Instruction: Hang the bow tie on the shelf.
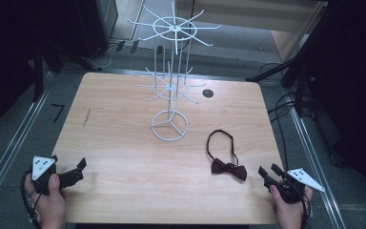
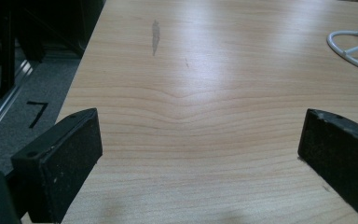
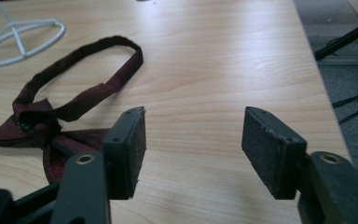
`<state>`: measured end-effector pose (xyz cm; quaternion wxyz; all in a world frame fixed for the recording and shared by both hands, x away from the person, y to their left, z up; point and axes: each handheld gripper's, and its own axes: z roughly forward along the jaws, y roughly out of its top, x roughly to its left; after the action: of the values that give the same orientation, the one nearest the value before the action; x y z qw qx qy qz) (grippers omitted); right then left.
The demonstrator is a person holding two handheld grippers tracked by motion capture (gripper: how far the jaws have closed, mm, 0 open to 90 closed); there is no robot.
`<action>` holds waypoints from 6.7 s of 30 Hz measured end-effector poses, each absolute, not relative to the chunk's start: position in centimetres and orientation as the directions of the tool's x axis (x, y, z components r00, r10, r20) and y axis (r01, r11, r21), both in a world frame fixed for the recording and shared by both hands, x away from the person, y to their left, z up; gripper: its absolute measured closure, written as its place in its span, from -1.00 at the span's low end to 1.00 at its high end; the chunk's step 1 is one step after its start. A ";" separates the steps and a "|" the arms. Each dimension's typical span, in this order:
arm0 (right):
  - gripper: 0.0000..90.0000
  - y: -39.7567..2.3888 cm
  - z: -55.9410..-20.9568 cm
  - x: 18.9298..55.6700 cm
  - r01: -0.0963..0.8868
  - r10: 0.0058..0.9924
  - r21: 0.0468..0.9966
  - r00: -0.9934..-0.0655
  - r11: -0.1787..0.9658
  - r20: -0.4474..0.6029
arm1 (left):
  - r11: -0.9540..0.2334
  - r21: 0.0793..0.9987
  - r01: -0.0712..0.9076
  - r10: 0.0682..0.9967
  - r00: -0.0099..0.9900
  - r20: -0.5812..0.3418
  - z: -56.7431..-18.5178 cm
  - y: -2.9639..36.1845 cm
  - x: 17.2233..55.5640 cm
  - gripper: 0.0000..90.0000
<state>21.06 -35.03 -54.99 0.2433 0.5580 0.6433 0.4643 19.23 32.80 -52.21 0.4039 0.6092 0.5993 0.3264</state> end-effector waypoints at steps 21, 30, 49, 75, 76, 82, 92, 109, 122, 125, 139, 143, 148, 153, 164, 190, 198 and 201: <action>0.39 -31.1 -50.6 24.6 0.659 0.894 0.728 -0.421 0.187 0.152 | 0.042 0.882 0.469 0.993 0.076 -0.087 -52.2 32.8 19.2 -1.00; 0.36 -29.4 -49.8 26.5 0.739 0.898 0.643 -0.401 0.200 0.181 | 0.041 0.883 0.468 0.993 0.078 -0.087 -52.2 32.8 19.2 -1.00; 0.16 -25.3 -49.0 32.3 0.830 0.913 0.501 -0.371 0.244 0.171 | 0.025 0.879 0.477 0.994 0.080 -0.072 -52.2 32.6 19.3 -1.00; 0.55 -24.0 -51.2 37.2 0.870 0.941 0.412 -0.330 0.271 0.077 | 0.013 0.878 0.479 0.995 0.083 -0.060 -52.2 32.5 19.4 -1.00; 0.59 -23.9 -51.2 37.2 0.872 0.942 0.407 -0.328 0.271 0.076 | 0.013 0.878 0.479 0.995 0.083 -0.060 -52.2 32.5 19.4 -1.00; 0.93 -23.9 -51.3 37.2 0.867 0.943 0.411 -0.328 0.280 0.049 | 0.020 0.879 0.476 0.994 0.083 -0.067 -52.2 32.6 19.4 -1.00; 1.00 -23.2 -50.6 36.0 0.819 0.918 0.465 -0.395 0.337 0.029 | 0.026 0.879 0.477 0.994 0.084 -0.076 -52.2 32.6 19.4 -1.00; 1.00 -22.6 -47.3 32.4 0.661 0.908 0.688 -0.418 0.300 0.006 | 0.024 0.877 0.480 0.994 0.086 -0.074 -52.2 32.6 19.4 -1.00; 1.00 -21.8 -45.4 30.6 0.560 0.897 0.784 -0.441 0.268 0.008 | 0.023 0.877 0.480 0.994 0.086 -0.073 -52.2 32.6 19.4 -0.99; 1.00 -21.8 -45.1 30.4 0.532 0.894 0.806 -0.448 0.258 0.009 | 0.025 0.878 0.478 0.994 0.085 -0.074 -52.2 32.6 19.4 -1.00; 1.00 -21.5 -43.5 28.9 0.407 0.887 0.888 -0.462 0.216 -0.004 | 0.022 0.877 0.479 0.994 0.084 -0.071 -52.2 32.6 19.4 -1.00; 1.00 -21.4 -42.9 28.8 0.383 0.884 0.899 -0.468 0.211 -0.008 | 0.021 0.877 0.479 0.994 0.085 -0.070 -52.2 32.6 19.4 -1.00; 1.00 -21.1 -42.0 28.6 0.355 0.878 0.912 -0.478 0.206 -0.012 | 0.023 0.877 0.480 0.994 0.084 -0.072 -52.2 32.6 19.4 -1.00; 1.00 -20.8 -41.3 28.6 0.336 0.877 0.921 -0.480 0.195 -0.011 | 0.025 0.879 0.477 0.993 0.086 -0.074 -52.2 32.6 19.4 -1.00; 1.00 -20.0 -39.6 28.6 0.296 0.865 0.937 -0.502 0.185 -0.013 | 0.022 0.879 0.476 0.994 0.084 -0.070 -52.2 32.6 19.4 -0.99; 1.00 -18.4 -36.9 28.5 0.237 0.846 0.956 -0.533 0.174 -0.022 | 0.023 0.879 0.477 0.994 0.086 -0.073 -52.2 32.6 19.4 -0.99; 1.00 -18.2 -36.4 28.0 0.216 0.842 0.962 -0.538 0.169 -0.027 | 0.025 0.879 0.477 0.993 0.087 -0.075 -52.2 32.7 19.4 -1.00; 1.00 -18.2 -36.2 27.8 0.208 0.841 0.963 -0.540 0.169 -0.031 | 0.024 0.879 0.477 0.993 0.087 -0.074 -52.2 32.6 19.4 -0.99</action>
<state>27.84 -18.25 -36.20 0.3012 0.3734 0.7028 0.5253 19.37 32.64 -52.24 0.3998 0.6196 0.5932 0.3230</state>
